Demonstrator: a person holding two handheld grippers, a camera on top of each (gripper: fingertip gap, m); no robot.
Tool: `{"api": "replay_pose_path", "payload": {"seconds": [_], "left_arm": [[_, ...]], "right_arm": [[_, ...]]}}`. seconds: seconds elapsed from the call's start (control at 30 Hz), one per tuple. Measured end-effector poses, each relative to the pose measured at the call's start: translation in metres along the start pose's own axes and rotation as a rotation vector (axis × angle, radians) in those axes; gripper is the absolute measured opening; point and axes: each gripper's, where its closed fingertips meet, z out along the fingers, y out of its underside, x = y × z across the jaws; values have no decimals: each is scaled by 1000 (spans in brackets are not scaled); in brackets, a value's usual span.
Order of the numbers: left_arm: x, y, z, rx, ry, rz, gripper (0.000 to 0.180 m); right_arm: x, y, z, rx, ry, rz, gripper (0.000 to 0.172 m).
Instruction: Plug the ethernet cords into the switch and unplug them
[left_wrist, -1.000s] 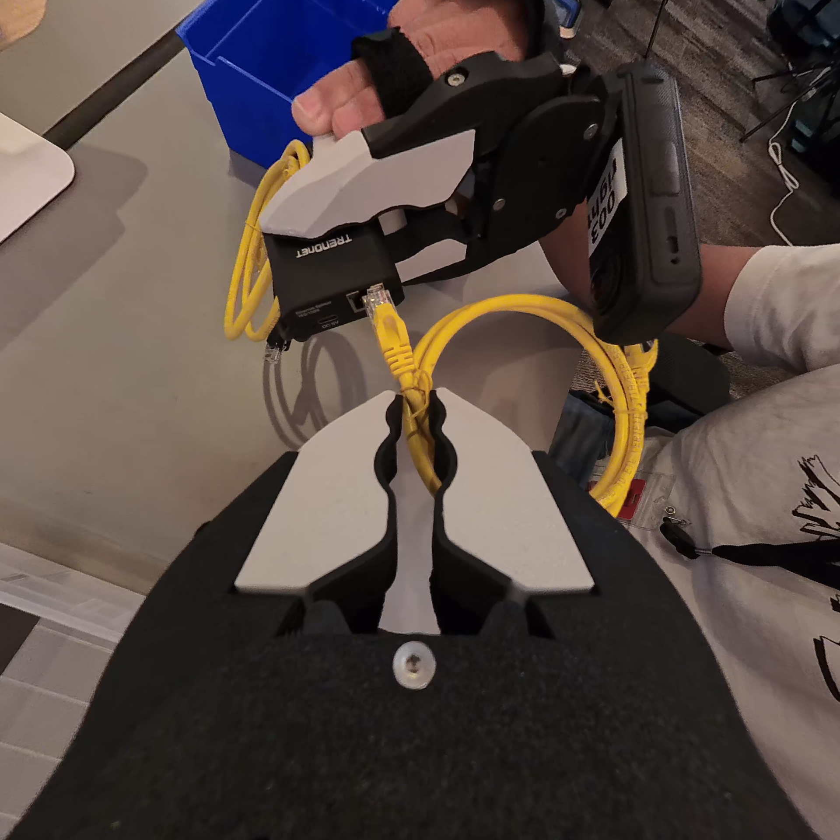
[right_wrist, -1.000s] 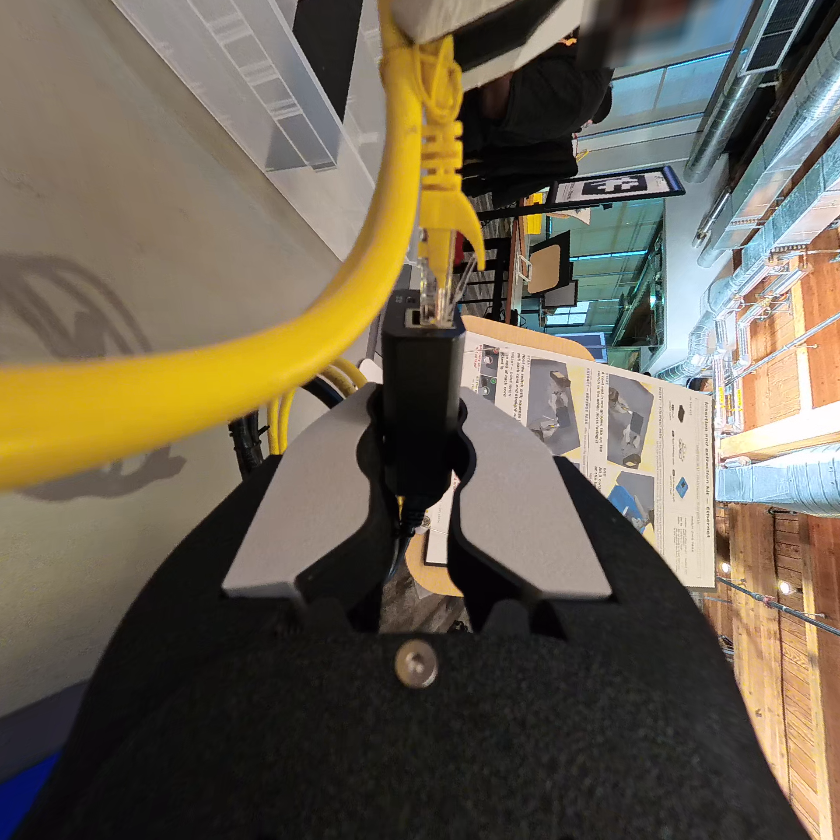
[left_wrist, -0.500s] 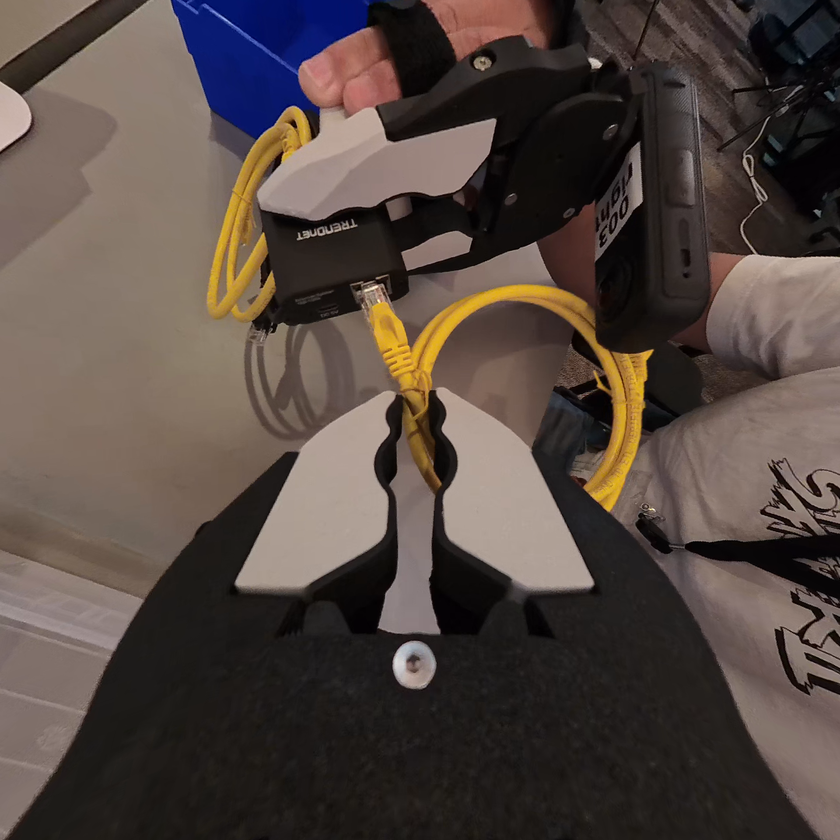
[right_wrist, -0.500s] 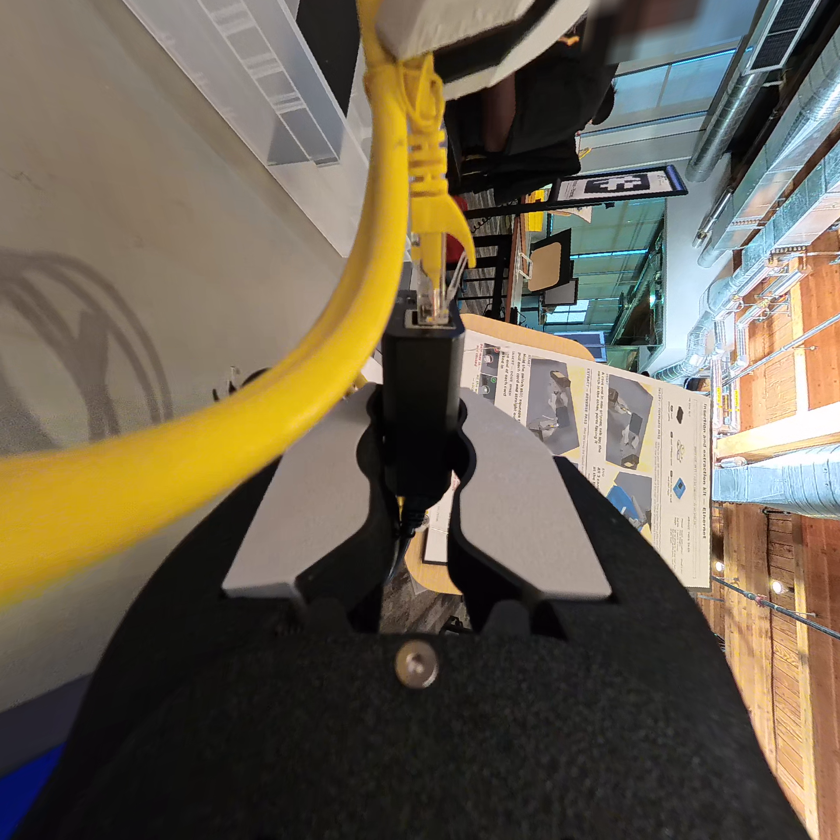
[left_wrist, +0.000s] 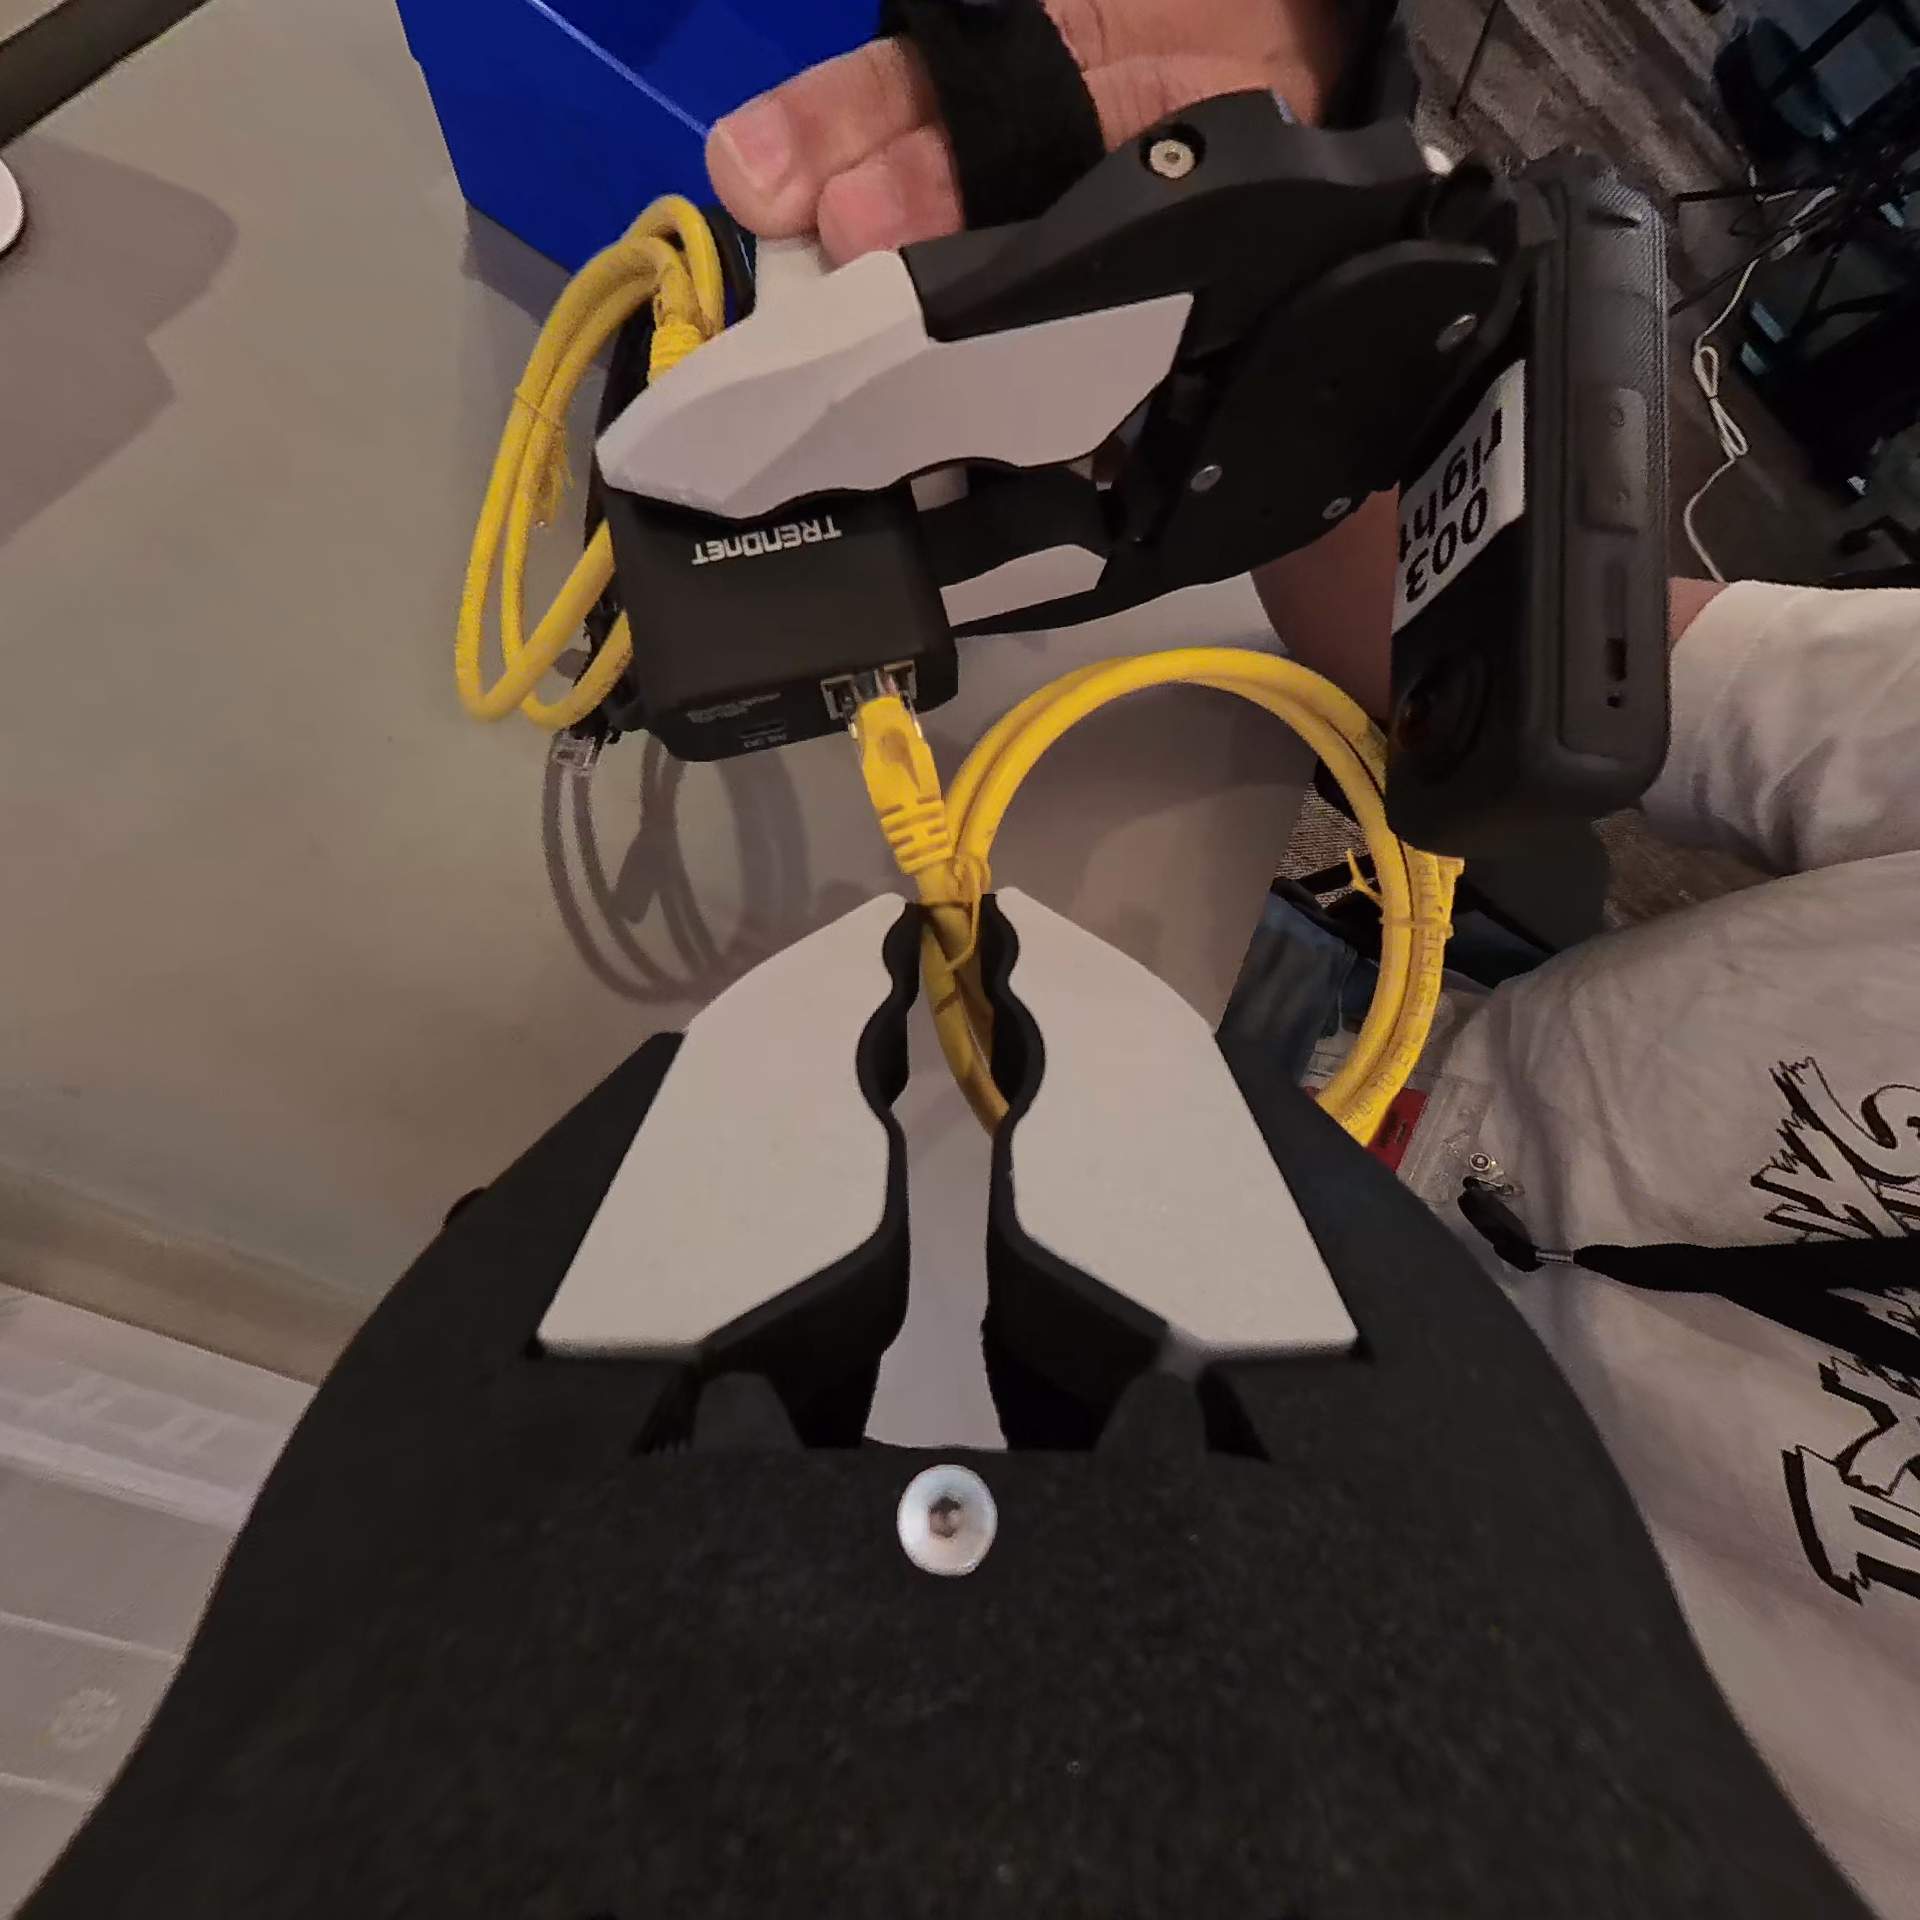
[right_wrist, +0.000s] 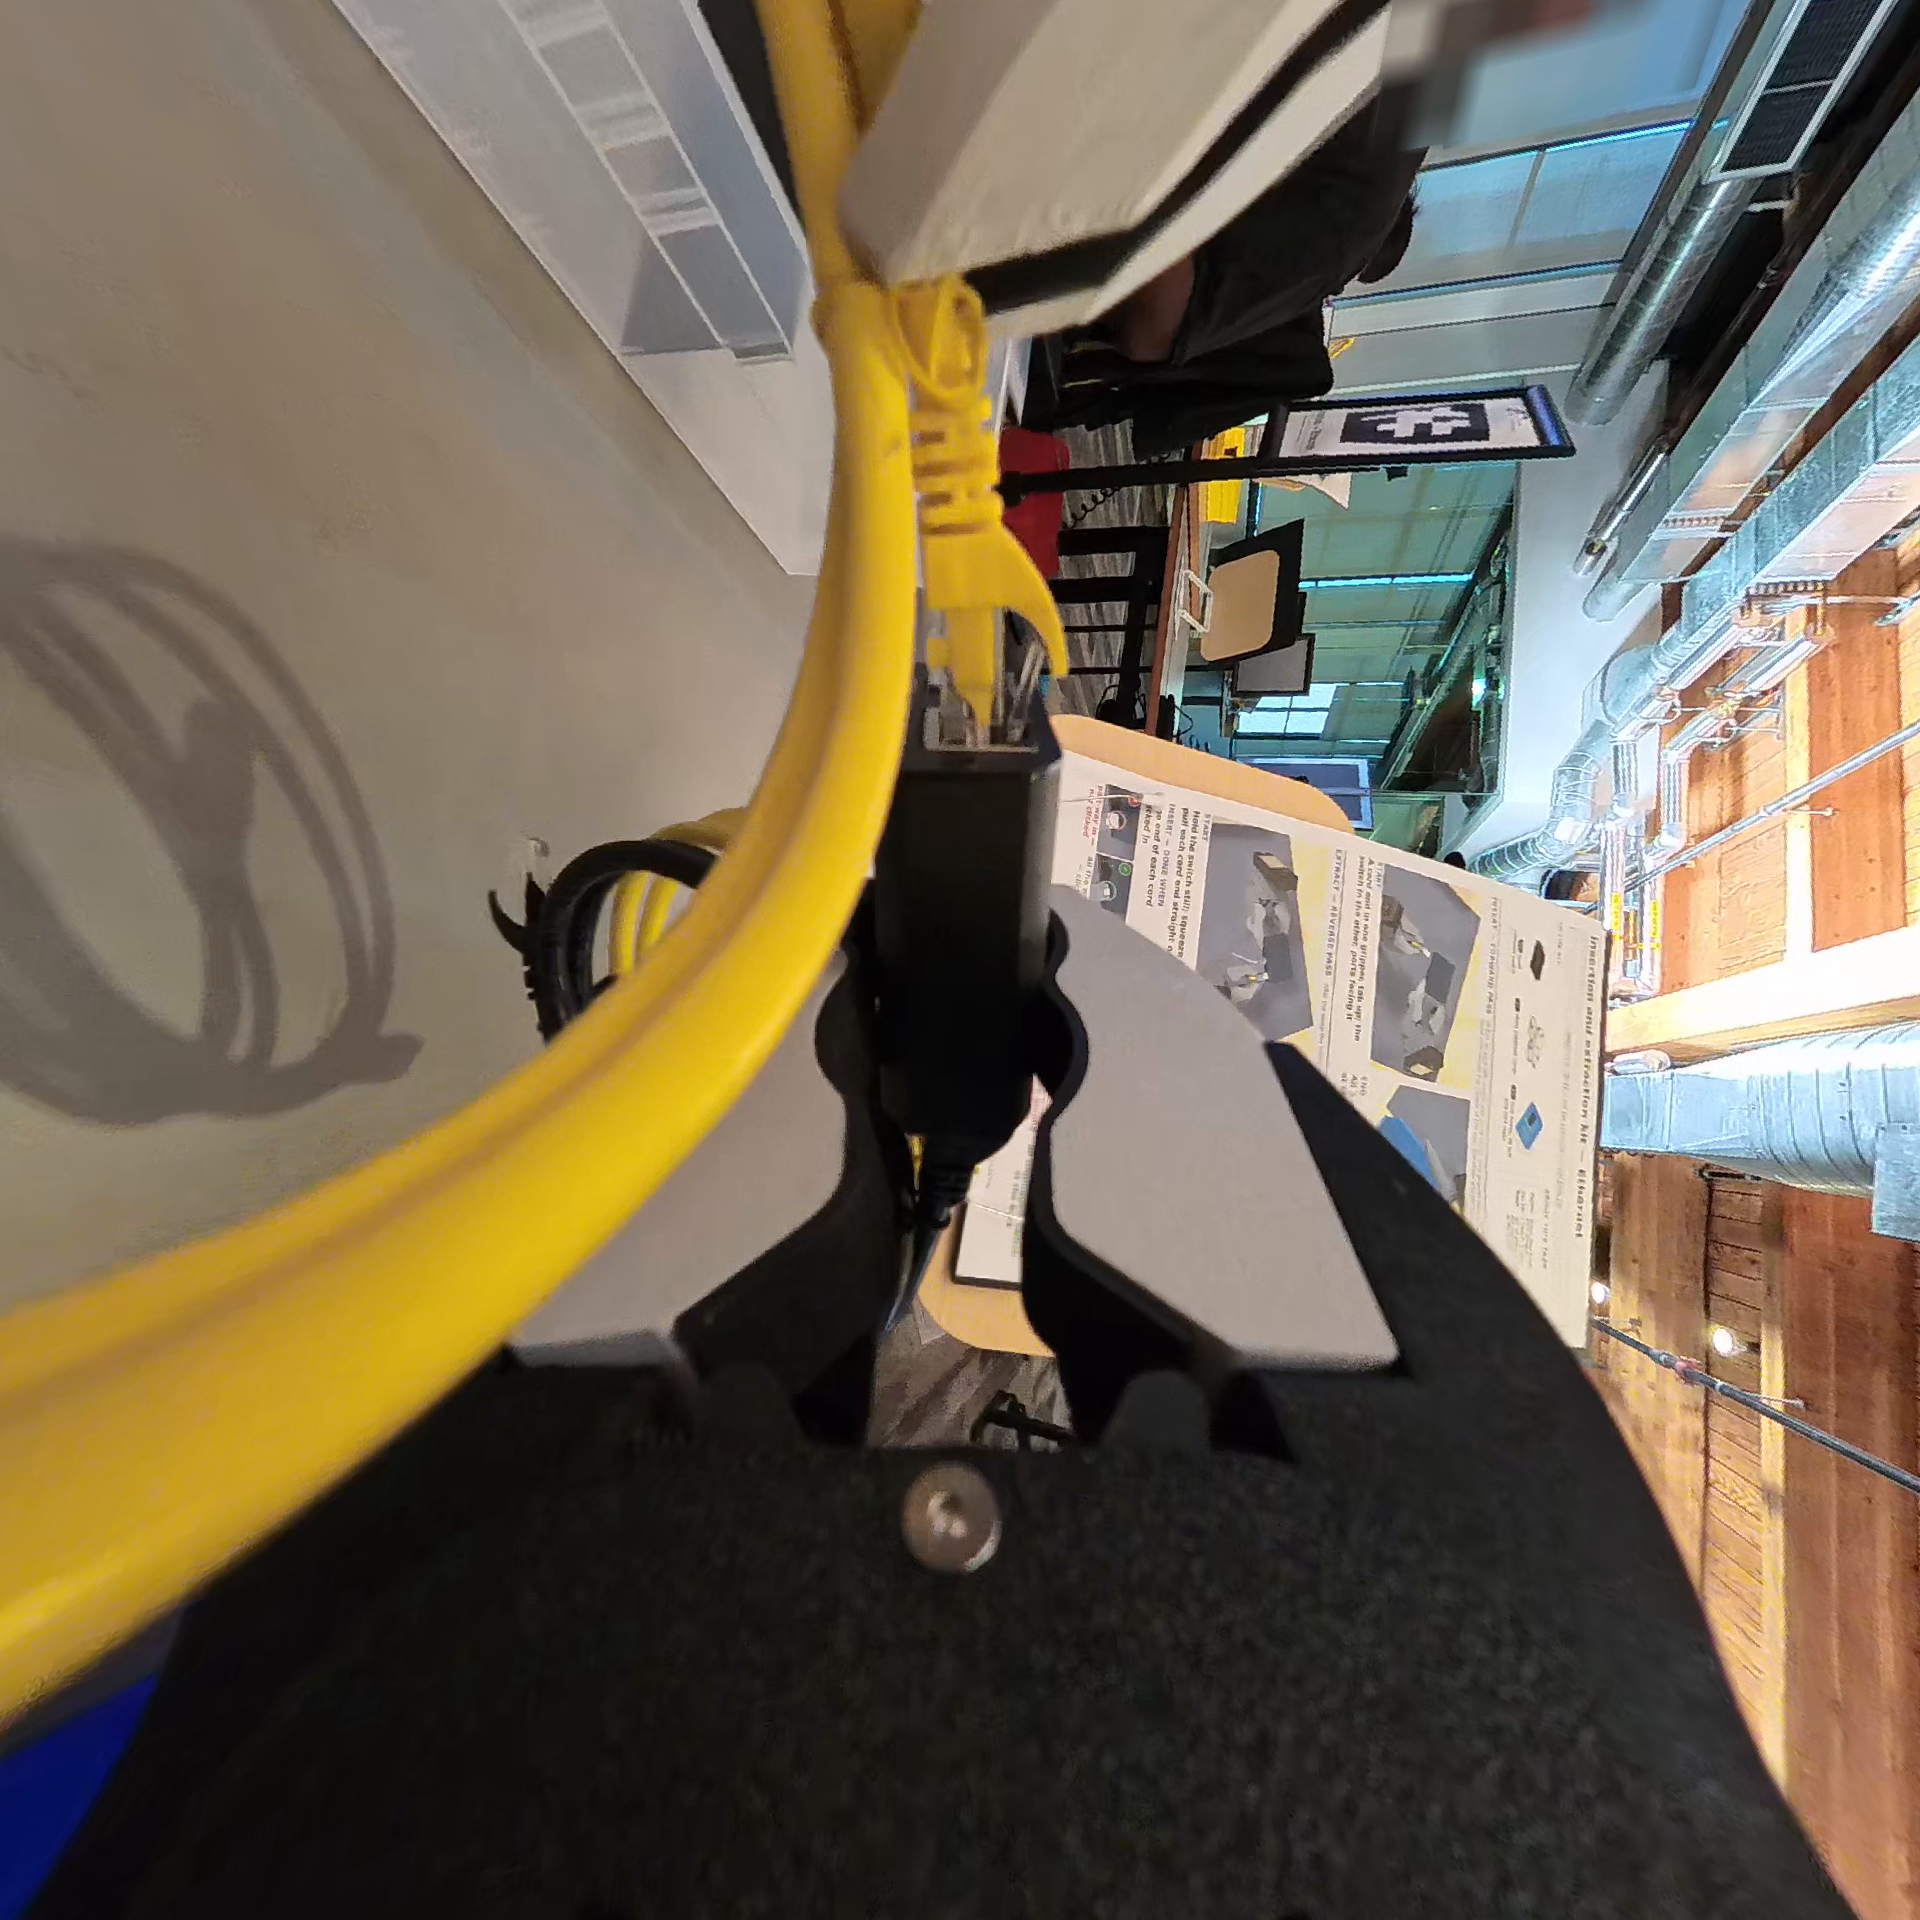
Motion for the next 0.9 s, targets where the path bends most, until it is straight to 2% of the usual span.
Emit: {"api": "replay_pose_path", "payload": {"seconds": [0.03, 0.2, 0.27, 0.37, 0.5, 0.57, 0.67, 0.77, 0.9], "left_arm": [[0, 0, 0, 0, -3, -1, 10], [-14, -1, -1, 12, -113, 31, 10], [-11, -5, -4, 57, -97, 31, 11], [-1, -10, -9, 136, -59, 38, 12], [6, -18, -12, 279, -59, 43, 32], [9, -20, -13, 364, -58, 55, 32], [-1, -17, -13, 443, -147, 66, 30], [-11, -19, -20, 521, -231, 70, 36], [-8, -23, -35, 607, -165, 36, 44]], "right_arm": [[1, -1, -1, 3, 8, -6, 26], [1, -3, -2, 22, 4, 9, 25], [4, -2, -3, 30, -1, 25, 25], [5, -3, -5, 54, -4, 59, 25], [2, -1, -2, 36, -13, 45, 25], [0, 1, 0, 26, -15, 41, 25], [0, 0, 0, 51, -14, 58, 25], [4, -3, -3, 71, 3, 61, 25], [7, -7, -6, 100, 20, 73, 25]]}}
